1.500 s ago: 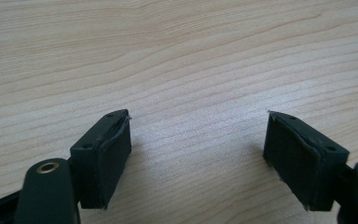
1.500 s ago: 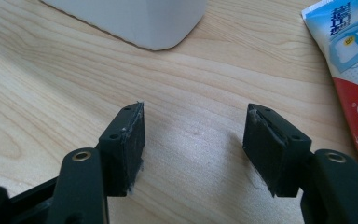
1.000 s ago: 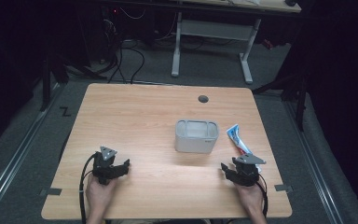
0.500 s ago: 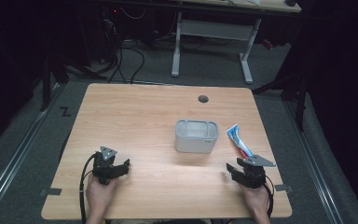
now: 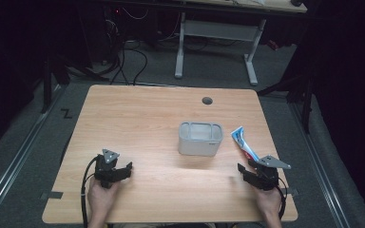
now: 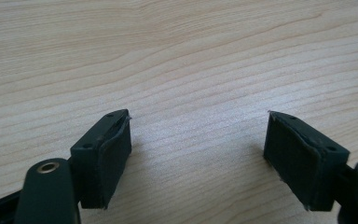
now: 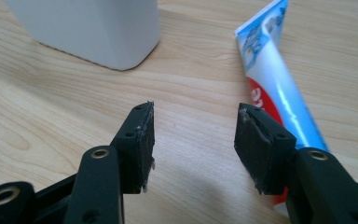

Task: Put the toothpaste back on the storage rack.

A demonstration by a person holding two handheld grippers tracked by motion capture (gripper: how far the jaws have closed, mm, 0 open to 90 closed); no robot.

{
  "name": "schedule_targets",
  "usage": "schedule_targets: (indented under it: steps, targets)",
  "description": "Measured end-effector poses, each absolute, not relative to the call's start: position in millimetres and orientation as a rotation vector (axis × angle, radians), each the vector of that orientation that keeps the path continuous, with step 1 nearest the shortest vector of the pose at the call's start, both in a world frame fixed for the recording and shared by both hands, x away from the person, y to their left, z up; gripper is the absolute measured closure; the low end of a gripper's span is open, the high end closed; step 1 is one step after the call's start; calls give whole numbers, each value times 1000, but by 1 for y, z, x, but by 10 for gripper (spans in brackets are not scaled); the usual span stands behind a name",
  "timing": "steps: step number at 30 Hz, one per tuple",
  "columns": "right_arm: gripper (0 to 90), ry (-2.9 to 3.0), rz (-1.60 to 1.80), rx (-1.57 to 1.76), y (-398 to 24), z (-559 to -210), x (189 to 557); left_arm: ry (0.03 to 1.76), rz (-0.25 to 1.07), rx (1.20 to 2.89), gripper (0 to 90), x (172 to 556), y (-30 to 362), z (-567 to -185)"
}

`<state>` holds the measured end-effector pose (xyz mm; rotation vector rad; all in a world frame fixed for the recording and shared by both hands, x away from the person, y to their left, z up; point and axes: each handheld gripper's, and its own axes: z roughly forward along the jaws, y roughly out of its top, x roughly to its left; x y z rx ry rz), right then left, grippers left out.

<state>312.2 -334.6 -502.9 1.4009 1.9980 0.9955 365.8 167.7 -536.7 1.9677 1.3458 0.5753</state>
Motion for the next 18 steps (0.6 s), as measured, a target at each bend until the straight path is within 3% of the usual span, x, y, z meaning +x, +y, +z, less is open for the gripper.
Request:
schedule_targets:
  steps: [18]
  targets:
    - [477,1941,961,1445,-358,-488,323,1345,574,1969,235,365,168,-537]
